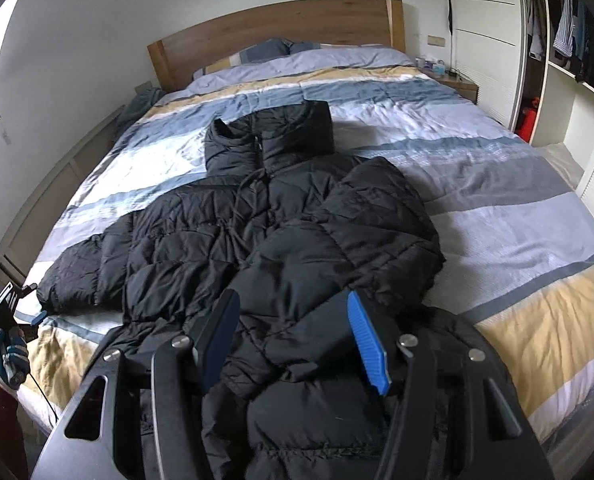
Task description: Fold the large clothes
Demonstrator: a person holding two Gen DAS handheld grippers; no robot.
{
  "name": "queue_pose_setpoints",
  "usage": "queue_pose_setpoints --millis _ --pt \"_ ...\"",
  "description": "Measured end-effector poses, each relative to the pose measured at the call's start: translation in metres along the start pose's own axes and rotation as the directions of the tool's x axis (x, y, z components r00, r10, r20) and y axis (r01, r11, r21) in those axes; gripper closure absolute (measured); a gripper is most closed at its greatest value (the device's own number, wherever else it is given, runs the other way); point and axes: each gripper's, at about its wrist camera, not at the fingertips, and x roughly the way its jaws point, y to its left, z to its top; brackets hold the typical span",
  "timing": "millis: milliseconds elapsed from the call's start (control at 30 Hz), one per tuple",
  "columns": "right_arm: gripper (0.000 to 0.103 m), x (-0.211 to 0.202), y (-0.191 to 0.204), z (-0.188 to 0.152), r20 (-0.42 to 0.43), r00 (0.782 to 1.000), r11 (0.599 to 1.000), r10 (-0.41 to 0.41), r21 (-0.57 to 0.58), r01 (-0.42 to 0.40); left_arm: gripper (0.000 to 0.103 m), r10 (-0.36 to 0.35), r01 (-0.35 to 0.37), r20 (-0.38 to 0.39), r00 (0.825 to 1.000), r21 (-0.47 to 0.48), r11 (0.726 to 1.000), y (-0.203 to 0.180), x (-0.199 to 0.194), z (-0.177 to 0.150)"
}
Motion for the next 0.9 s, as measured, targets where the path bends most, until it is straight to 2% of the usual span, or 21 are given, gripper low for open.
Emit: queue_pose_setpoints --millis 133,233,333,400,500,600,900 --pt "0.048 0.002 -0.004 -0.001 -0.006 1.000 1.000 -0.016 0.000 0.016 0.029 -0.007 0.007 -0.004 1.000 -0.043 0.999 0.007 0.010 0.003" --pt "0.048 0.003 -0.006 -0.003 -0.014 1.000 1.000 -0.024 0.004 0.024 0.036 -0.005 0.004 -0.007 1.000 -0.086 0.996 0.013 0.016 0.005" --pt "0.048 0.004 -0.006 -0.005 -0.019 0.999 1.000 -0.026 0.004 0.026 0.053 -0.017 0.017 -0.004 1.000 -0.122 0.992 0.017 0.019 0.006" --pt "0.048 0.003 -0.006 -0.005 -0.016 1.000 1.000 -0.026 -0.001 0.026 0.071 -0.024 0.023 -0.003 1.000 -0.141 0.990 0.017 0.020 0.006" --pt "0.048 -0.002 -0.008 -0.006 -0.004 1.000 1.000 -0.021 0.001 0.021 0.086 -0.041 0.041 0.007 0.999 -0.134 0.990 0.013 0.014 0.004" --pt "0.048 -0.009 -0.012 -0.008 0.007 1.000 1.000 -0.017 0.010 0.017 0.092 -0.031 0.032 0.017 0.999 -0.089 0.996 0.002 0.006 0.001" --pt "0.048 -0.042 -0.020 -0.010 0.057 0.998 1.000 -0.003 0.021 0.001 0.095 -0.013 0.011 0.038 0.999 0.056 0.998 -0.048 -0.017 -0.011"
